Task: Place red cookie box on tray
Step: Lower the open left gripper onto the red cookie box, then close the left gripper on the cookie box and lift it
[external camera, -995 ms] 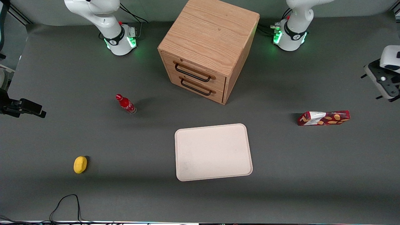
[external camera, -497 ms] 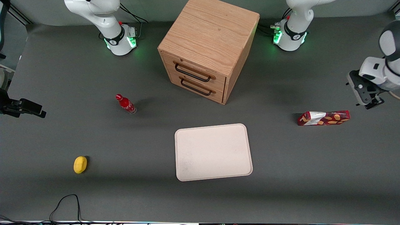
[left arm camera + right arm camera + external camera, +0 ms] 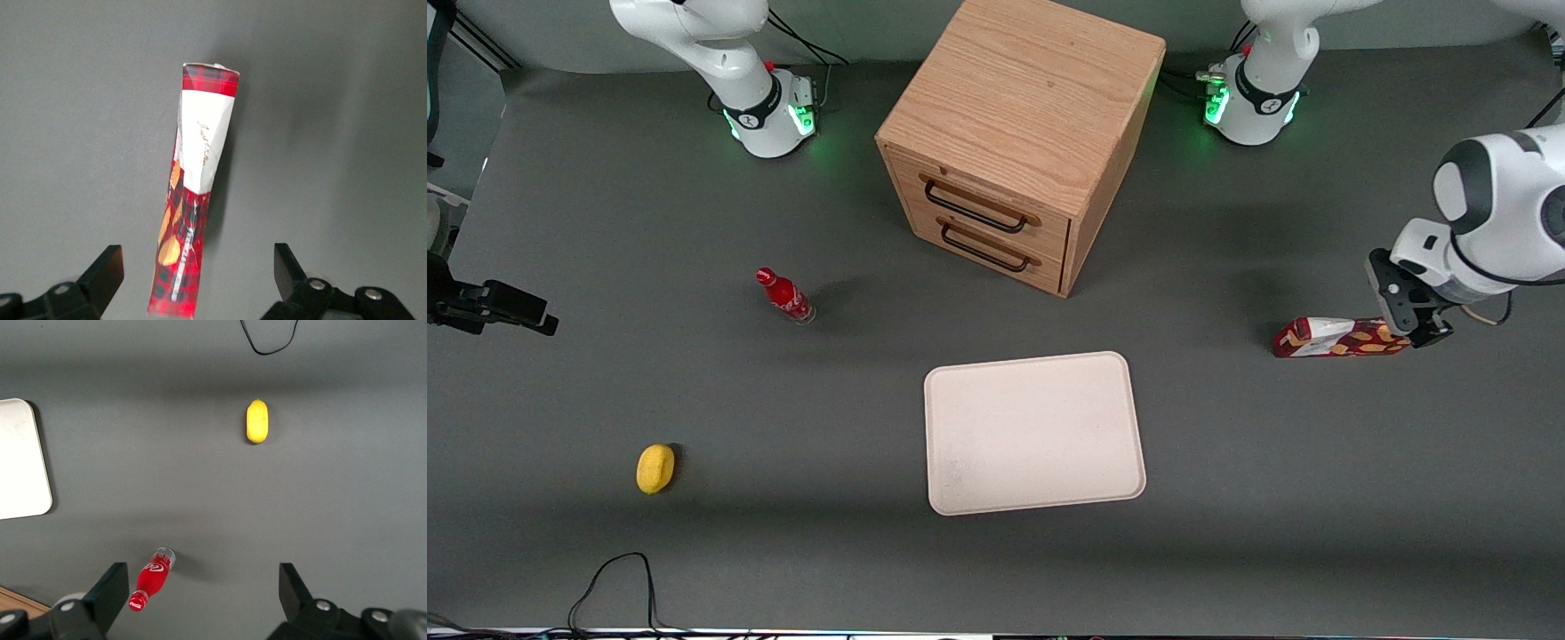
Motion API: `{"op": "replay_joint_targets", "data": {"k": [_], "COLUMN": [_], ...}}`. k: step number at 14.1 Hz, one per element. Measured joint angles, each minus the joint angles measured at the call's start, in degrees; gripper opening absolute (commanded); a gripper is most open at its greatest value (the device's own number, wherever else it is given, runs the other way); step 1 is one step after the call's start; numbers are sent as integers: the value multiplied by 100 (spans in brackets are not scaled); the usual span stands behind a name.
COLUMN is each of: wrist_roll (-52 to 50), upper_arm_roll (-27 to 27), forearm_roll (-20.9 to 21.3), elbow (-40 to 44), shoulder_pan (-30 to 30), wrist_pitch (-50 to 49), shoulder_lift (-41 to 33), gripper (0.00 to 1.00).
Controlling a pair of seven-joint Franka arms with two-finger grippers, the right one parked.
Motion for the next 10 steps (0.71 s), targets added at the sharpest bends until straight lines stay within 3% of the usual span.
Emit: {"op": "replay_joint_targets", "data": {"k": [5, 10], "wrist_roll": [75, 86], "upper_arm_roll": [5, 28], "forearm_roll": [0, 0], "elbow": [-337, -393], "shoulder_pan": [-1, 7], "wrist_pitch": [1075, 1375], "shoulder_lift": [491, 720], "gripper": [100, 100]}}
